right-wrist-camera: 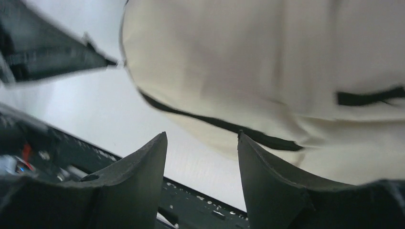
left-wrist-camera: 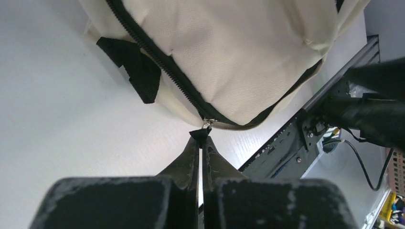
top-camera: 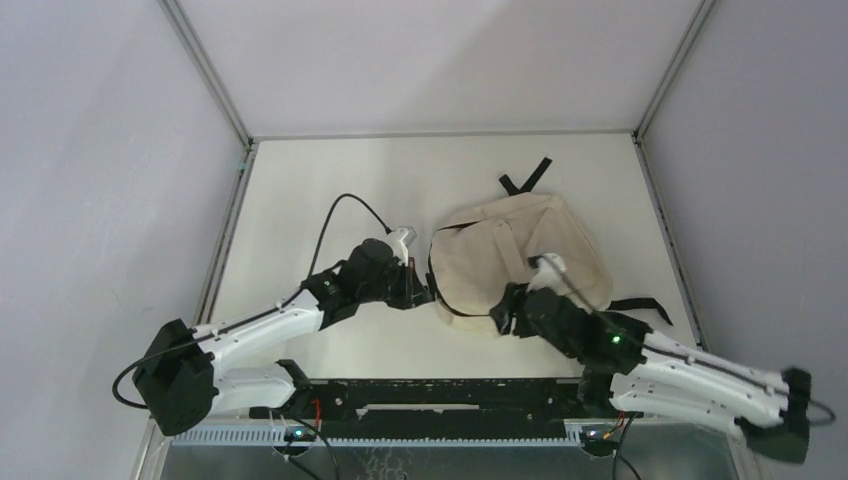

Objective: Pack the student bag
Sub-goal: Zip the student bag at the center of the board.

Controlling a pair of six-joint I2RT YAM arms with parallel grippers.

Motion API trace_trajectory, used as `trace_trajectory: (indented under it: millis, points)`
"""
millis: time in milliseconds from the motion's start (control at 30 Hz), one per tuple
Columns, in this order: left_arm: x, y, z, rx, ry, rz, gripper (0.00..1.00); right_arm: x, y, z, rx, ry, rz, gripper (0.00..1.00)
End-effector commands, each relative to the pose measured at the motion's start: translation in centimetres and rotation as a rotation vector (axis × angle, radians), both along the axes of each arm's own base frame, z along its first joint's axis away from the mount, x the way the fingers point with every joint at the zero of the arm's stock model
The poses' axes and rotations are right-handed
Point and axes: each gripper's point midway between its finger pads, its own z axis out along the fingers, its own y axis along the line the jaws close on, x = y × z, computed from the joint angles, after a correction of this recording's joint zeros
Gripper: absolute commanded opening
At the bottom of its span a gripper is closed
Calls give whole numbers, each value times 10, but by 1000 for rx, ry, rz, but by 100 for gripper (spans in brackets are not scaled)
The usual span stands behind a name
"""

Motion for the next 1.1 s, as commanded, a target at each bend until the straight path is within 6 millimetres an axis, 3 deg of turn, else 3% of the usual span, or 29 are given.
trace_trajectory:
  millis: [0, 100, 233, 433, 500, 567, 700, 767, 900, 1067]
  points:
    - [6, -11, 44, -50, -65, -50, 0, 11, 44, 33, -162, -337, 166, 64]
    - [5, -17, 45, -70, -40, -78, 0, 5, 81, 39, -338, -540, 315, 68]
    - [3, -23, 43, -96, 5, -101, 0, 8, 116, 26, -467, -613, 409, 71]
    - [1, -20, 49, -126, 6, -102, 0, 26, 133, 7, -532, -635, 391, 67]
    - [2, -18, 51, -134, 3, -97, 0, 27, 134, 0, -565, -631, 414, 59]
    - [3, -17, 53, -142, 4, -94, 0, 29, 128, -8, -607, -617, 403, 46]
    - [8, -13, 58, -155, -3, -79, 0, 25, 104, -27, -714, -551, 418, 1]
    - [13, -12, 58, -155, 0, -65, 0, 14, 94, -33, -732, -515, 446, 0]
    - [31, -14, 61, -166, 8, -47, 0, -15, 94, -20, -676, -545, 511, 0]
    - [68, -16, 66, -174, 8, -6, 0, -34, 81, -12, -540, -472, 482, 0]
